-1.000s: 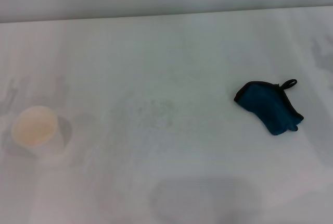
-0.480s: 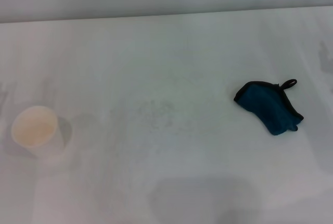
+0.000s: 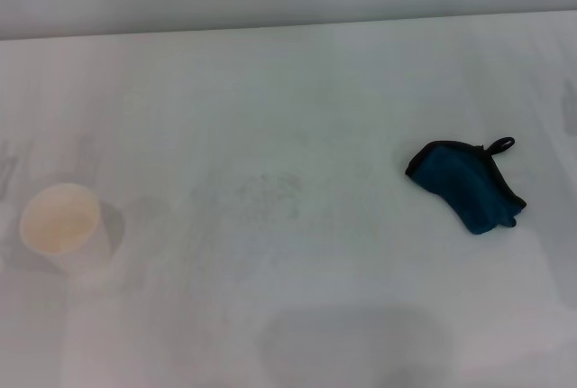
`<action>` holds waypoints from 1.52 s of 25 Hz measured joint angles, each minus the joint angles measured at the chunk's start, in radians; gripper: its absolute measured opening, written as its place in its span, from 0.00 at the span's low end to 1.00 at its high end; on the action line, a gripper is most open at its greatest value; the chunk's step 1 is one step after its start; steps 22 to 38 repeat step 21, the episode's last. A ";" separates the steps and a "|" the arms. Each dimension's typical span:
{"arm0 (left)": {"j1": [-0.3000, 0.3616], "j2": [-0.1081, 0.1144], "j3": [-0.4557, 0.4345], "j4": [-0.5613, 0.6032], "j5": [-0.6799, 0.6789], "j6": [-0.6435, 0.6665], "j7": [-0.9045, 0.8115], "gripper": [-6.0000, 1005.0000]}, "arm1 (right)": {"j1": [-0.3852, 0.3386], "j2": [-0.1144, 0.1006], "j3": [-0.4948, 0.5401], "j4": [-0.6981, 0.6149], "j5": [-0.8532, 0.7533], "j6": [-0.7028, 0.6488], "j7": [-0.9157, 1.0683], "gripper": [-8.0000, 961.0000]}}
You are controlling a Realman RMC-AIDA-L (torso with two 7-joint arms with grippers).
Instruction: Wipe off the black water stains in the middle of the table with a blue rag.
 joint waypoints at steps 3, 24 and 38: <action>0.002 0.000 0.000 0.000 0.000 0.000 -0.003 0.88 | -0.007 0.000 0.000 0.000 0.000 0.001 0.002 0.42; -0.003 0.000 0.000 0.002 0.001 -0.003 -0.008 0.88 | 0.001 -0.003 -0.001 -0.009 -0.002 -0.038 -0.006 0.41; -0.003 0.000 0.000 0.002 0.001 -0.003 -0.008 0.88 | 0.001 -0.003 -0.001 -0.009 -0.002 -0.038 -0.006 0.41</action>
